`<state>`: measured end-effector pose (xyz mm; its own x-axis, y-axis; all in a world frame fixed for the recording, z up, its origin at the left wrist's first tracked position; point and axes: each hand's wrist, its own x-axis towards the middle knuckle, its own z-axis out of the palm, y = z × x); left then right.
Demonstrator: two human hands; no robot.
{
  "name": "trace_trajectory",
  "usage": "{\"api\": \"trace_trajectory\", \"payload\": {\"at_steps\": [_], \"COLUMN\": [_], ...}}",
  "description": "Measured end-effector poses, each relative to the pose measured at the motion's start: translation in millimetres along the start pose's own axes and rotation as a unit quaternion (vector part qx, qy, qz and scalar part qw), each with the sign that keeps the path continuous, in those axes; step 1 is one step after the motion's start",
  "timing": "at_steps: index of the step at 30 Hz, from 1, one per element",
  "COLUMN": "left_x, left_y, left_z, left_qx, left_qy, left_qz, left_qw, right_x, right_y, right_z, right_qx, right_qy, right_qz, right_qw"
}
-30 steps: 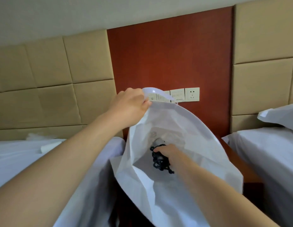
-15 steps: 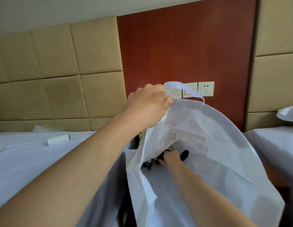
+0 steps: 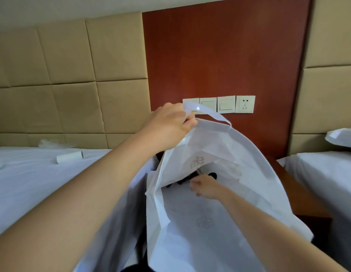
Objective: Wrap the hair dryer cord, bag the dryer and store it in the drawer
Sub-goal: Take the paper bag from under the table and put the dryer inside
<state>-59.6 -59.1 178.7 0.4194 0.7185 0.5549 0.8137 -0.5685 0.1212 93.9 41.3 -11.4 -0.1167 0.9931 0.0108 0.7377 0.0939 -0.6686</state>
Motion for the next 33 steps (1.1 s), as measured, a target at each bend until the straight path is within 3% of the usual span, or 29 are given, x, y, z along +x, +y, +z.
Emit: {"api": "trace_trajectory", "payload": {"at_steps": [5, 10, 14, 17, 20, 24, 27, 30, 33], "left_x": [-21.4, -51.7, -82.1, -104.8, -117.9, -125.9, -126.6, -134.2, -151.8], "left_y": [9.7, 17.8, 23.1, 27.4, 18.2, -5.6, -29.4, -50.0, -64.3], "left_z": [1.0, 10.1, 20.0, 23.7, 34.9, 58.2, 89.6, 129.4, 164.3], "left_qx": [-0.099, -0.099, -0.076, -0.069, -0.042, -0.076, -0.11, -0.181, -0.269], "left_qy": [-0.076, -0.151, -0.23, -0.322, -0.414, -0.489, -0.431, -0.263, -0.112], "left_qz": [0.003, 0.056, 0.062, 0.026, -0.006, -0.074, -0.151, -0.293, -0.434], "left_qw": [0.992, 0.982, 0.968, 0.944, 0.909, 0.866, 0.883, 0.901, 0.852], "right_x": [-81.2, -165.3, -214.9, -240.7, -244.2, -212.5, -185.0, -170.2, -166.4], "right_y": [-30.0, -59.9, -54.6, -42.7, -21.6, 23.2, 56.5, 75.6, 84.1], "right_z": [-41.7, -81.2, -103.7, -114.7, -118.9, -103.2, -83.0, -68.5, -56.7], "right_qx": [-0.139, -0.214, -0.163, -0.052, 0.065, -0.002, -0.02, 0.052, 0.197], "right_qy": [-0.121, -0.122, -0.117, -0.138, -0.069, 0.044, 0.106, 0.134, 0.106], "right_qz": [-0.024, -0.11, -0.137, -0.137, -0.106, -0.02, 0.052, 0.136, 0.184], "right_qw": [0.983, 0.963, 0.97, 0.98, 0.99, 0.999, 0.993, 0.98, 0.957]}}
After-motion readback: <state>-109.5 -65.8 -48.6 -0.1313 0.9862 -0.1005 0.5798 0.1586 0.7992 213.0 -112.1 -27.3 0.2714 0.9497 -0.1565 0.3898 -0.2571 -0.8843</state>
